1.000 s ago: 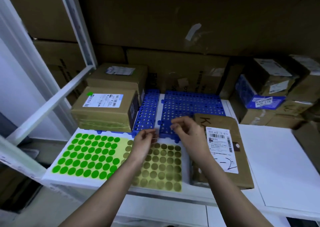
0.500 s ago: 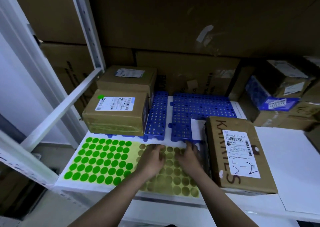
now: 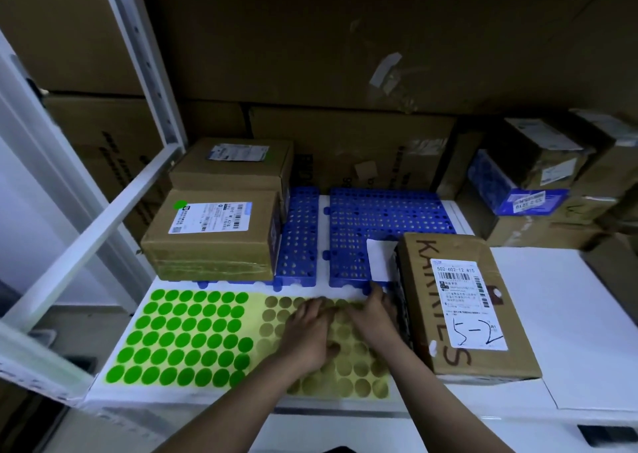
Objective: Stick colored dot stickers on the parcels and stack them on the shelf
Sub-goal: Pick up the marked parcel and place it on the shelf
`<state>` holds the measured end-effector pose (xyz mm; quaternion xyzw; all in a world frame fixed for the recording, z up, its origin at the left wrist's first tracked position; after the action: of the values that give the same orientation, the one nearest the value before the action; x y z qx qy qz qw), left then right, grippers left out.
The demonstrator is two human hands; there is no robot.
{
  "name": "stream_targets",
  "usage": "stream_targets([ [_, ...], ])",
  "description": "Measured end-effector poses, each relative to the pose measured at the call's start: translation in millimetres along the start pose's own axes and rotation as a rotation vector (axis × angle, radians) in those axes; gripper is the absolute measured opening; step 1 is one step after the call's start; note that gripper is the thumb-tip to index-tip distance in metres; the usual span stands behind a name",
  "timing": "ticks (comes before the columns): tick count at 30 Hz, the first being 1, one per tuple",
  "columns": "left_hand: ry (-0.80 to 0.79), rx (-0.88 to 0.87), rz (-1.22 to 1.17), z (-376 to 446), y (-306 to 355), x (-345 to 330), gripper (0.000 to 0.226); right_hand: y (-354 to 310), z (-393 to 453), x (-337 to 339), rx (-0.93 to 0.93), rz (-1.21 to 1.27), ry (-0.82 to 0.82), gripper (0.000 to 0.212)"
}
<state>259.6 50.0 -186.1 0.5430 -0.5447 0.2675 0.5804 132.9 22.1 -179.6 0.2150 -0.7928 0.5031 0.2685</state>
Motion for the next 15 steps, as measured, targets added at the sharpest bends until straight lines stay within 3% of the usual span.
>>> stream_targets([
  [6, -0.004, 0.053, -0.014, 1, -4, 2, 0.075, -3, 2, 4, 0.024, -0.024, 0.026, 0.068],
  [10, -0.003, 0.065, -0.03, 2, -6, 1, 0.075, -9, -2, 10, 0.121, 0.102, 0.065, 0.054],
  [15, 0.002, 0.074, -0.065, 2, -6, 1, 0.077, -11, -12, 15, 0.171, -0.007, 0.078, 0.066],
])
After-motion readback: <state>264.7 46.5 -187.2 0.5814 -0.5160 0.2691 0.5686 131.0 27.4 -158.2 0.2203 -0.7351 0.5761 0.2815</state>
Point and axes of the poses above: each hand's wrist, its own z-axis towards the middle knuckle, its own x-axis out of the back of the hand, y = z × x, the point moved 5 cm from there along z, towards the middle knuckle, and after that the axes turned 6 degrees about -x, right-handed, at the moved point
